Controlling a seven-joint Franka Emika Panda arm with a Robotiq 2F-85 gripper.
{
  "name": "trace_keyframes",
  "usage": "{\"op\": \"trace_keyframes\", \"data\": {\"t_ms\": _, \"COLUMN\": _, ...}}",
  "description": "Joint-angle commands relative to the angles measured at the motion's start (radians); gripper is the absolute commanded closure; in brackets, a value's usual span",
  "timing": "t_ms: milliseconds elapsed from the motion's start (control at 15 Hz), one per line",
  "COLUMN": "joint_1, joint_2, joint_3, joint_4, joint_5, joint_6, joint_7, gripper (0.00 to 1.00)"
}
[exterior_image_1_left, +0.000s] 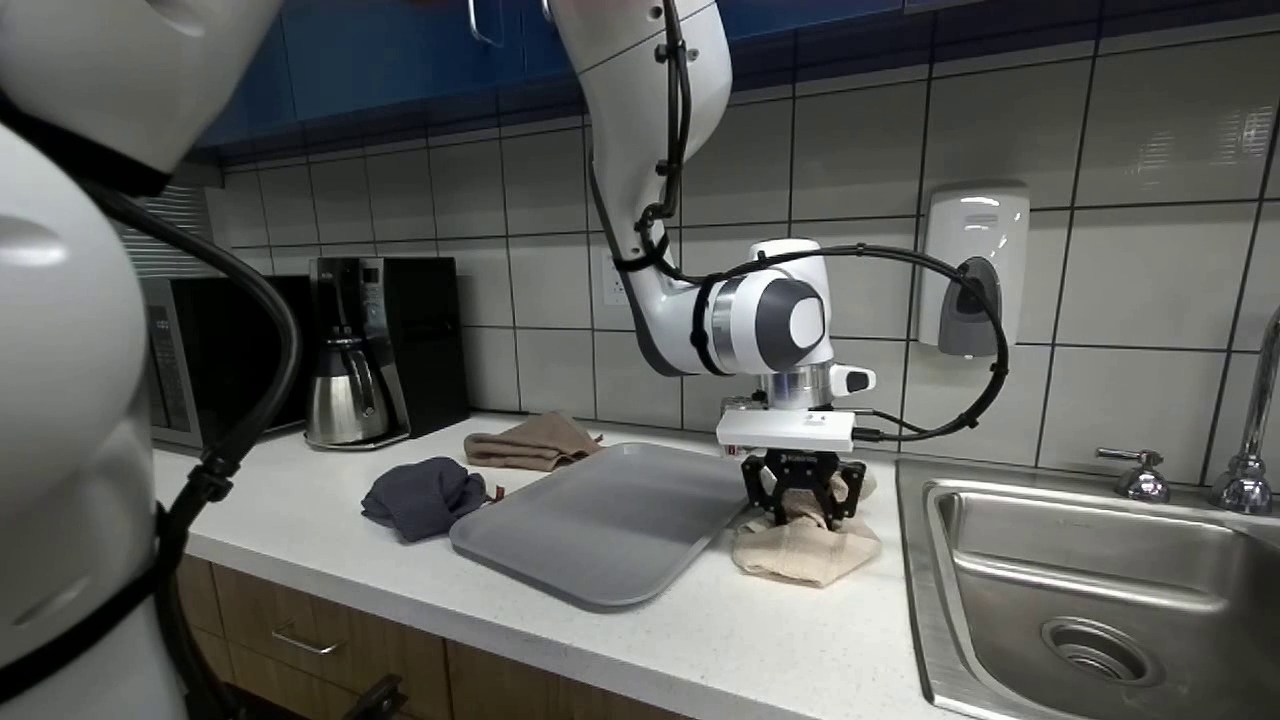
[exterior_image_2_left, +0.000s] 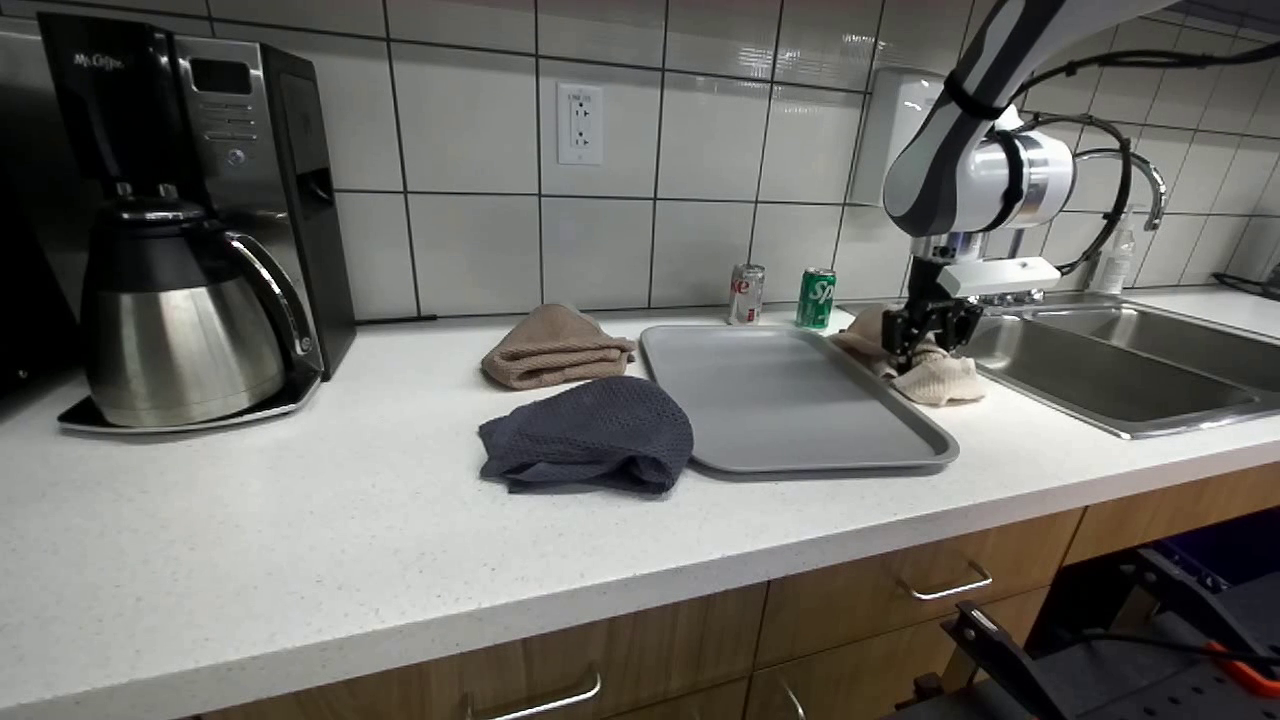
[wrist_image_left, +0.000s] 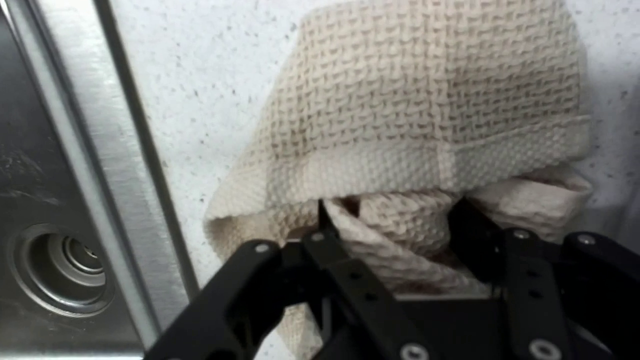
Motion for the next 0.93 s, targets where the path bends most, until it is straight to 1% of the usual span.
{"op": "trace_keyframes", "data": {"t_ms": 0, "joint_1": -0.024, "joint_2": -0.015, "joint_3": 0.024, "joint_4": 0.001, "joint_5": -0.006, "joint_6": 0.004, "joint_7": -0.027, "gripper": 0.75}}
{"op": "trace_keyframes", "data": {"t_ms": 133, "joint_1": -0.025, "joint_2": -0.029, "joint_3": 0.027, "joint_4": -0.009, "joint_5": -0.005, "joint_6": 0.004, "joint_7": -0.029, "gripper": 0.88}}
{"op": "trace_keyframes", "data": {"t_ms": 200, "joint_1": -0.024, "joint_2": -0.038, "joint_3": 0.026, "joint_4": -0.015, "joint_5": -0.006, "joint_6": 0.003, "joint_7": -0.030, "gripper": 0.97}}
{"op": "trace_keyframes", "data": {"t_ms": 267, "joint_1": -0.023, "joint_2": -0.053, "joint_3": 0.025, "joint_4": -0.025, "joint_5": -0.008, "joint_6": 0.001, "joint_7": -0.031, "gripper": 1.00}}
{"op": "trace_keyframes", "data": {"t_ms": 400, "joint_1": -0.026, "joint_2": -0.087, "joint_3": 0.026, "joint_4": -0.050, "joint_5": -0.009, "joint_6": -0.003, "joint_7": -0.042, "gripper": 1.00}}
{"op": "trace_keyframes", "data": {"t_ms": 467, "joint_1": -0.025, "joint_2": -0.108, "joint_3": 0.025, "joint_4": -0.068, "joint_5": -0.012, "joint_6": -0.002, "joint_7": -0.047, "gripper": 0.98}}
{"op": "trace_keyframes", "data": {"t_ms": 600, "joint_1": -0.024, "joint_2": -0.156, "joint_3": 0.024, "joint_4": -0.106, "joint_5": -0.014, "joint_6": -0.003, "joint_7": -0.061, "gripper": 0.98}}
{"op": "trace_keyframes", "data": {"t_ms": 867, "joint_1": -0.014, "joint_2": -0.269, "joint_3": 0.016, "joint_4": -0.191, "joint_5": -0.024, "joint_6": -0.014, "joint_7": -0.086, "gripper": 0.98}}
